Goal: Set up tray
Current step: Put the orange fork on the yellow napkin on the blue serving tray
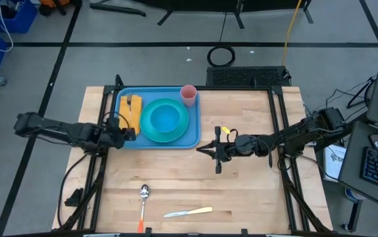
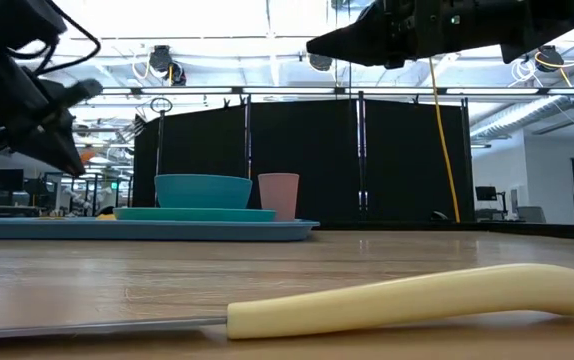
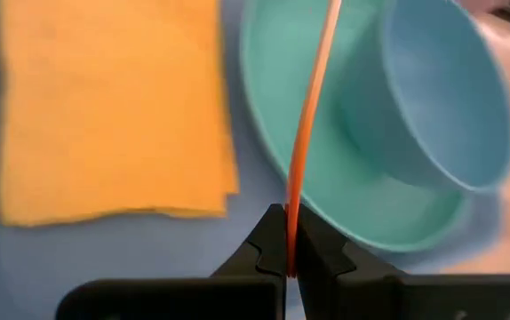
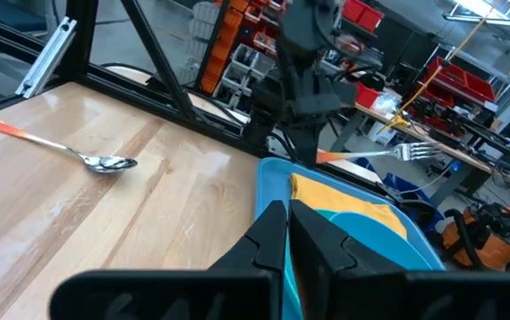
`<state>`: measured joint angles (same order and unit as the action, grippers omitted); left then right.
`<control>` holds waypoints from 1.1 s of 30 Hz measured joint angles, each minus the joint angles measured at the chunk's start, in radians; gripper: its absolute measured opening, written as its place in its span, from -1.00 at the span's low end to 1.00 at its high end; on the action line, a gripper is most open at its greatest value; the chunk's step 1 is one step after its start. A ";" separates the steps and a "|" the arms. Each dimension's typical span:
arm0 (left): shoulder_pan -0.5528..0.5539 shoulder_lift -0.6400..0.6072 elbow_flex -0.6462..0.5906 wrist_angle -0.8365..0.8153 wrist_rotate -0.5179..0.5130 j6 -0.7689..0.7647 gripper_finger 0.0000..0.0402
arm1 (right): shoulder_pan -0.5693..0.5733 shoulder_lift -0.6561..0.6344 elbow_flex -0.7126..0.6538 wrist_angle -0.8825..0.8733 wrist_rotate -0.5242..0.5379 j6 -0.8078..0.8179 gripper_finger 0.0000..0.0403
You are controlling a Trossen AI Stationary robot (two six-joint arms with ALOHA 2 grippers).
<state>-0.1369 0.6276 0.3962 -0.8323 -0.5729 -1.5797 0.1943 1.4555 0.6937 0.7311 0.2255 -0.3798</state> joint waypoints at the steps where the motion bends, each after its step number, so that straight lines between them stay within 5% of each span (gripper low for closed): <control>1: 0.016 0.016 0.000 -0.004 -0.007 0.000 -0.96 | -0.004 0.000 0.000 0.003 -0.015 0.000 -0.97; 12: 0.260 0.208 0.000 0.008 0.132 0.094 -0.96 | -0.024 0.000 0.000 0.030 -0.101 0.002 -0.97; 17: 0.351 0.217 0.000 0.008 0.144 0.144 -0.96 | -0.026 0.000 0.000 0.029 -0.100 0.001 -0.97; 23: 0.514 0.217 0.000 0.003 0.311 0.292 -0.96 | -0.026 0.000 0.000 0.029 -0.101 0.001 -0.97; 33: 0.713 0.221 0.001 -0.013 0.433 0.434 -0.96 | -0.026 0.000 0.000 0.028 -0.101 0.016 -0.97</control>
<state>0.5760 0.8490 0.3969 -0.8455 -0.1401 -1.1458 0.1688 1.4555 0.6933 0.7593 0.1249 -0.3637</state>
